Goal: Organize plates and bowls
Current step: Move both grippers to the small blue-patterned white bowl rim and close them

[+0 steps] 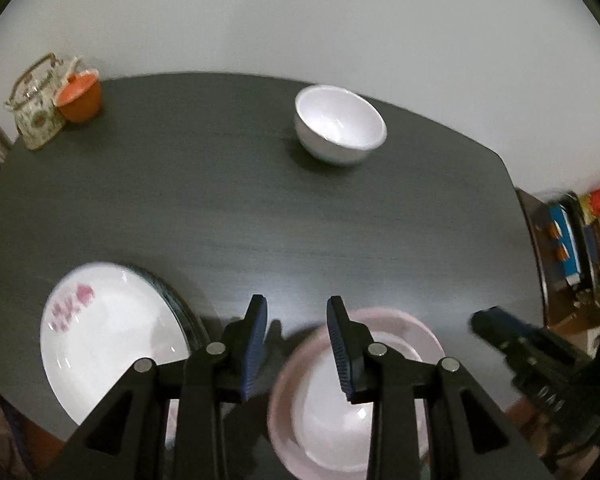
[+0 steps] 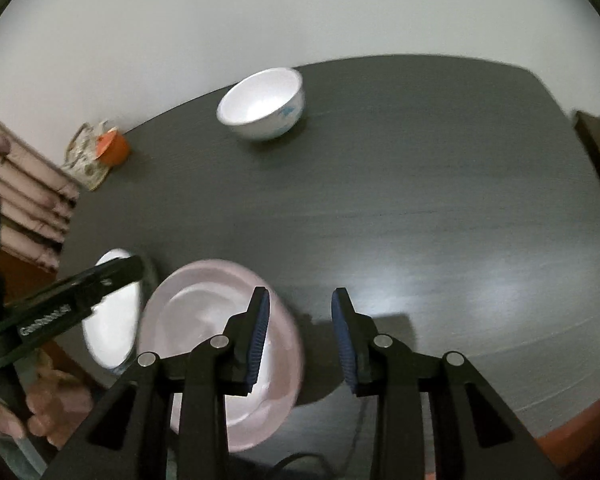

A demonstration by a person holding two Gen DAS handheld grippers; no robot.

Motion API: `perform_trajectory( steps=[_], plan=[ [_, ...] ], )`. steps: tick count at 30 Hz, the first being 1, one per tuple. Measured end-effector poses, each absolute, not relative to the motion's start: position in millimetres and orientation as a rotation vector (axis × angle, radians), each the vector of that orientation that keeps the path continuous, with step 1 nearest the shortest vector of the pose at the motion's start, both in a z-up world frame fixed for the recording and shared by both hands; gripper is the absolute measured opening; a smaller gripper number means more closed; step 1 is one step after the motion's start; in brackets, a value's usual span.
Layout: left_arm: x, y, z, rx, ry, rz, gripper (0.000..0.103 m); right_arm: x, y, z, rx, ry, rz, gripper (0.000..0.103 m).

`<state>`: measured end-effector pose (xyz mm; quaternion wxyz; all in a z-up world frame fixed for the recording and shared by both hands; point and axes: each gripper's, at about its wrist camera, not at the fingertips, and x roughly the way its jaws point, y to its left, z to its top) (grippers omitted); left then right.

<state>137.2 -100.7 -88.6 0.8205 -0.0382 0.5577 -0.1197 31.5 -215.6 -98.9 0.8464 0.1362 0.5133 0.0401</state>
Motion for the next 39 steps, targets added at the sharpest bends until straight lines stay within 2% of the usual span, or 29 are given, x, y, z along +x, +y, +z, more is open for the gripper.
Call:
perform_trajectory(
  steps=[12,24,39],
  plan=[
    [226,-107,-91,-0.117,1.163,-0.169,0.032,118,-262,-88,0.275,0.999,0.134,0.032],
    [320,-139,-127,-0.226,1.261,-0.23,0.032,221,-257,-110,0.317,1.106,0.19,0.032],
    [352,-150,-173,-0.284,1.363,-0.241,0.032,287,-227,-140,0.29,1.191,0.196,0.032]
  ],
)
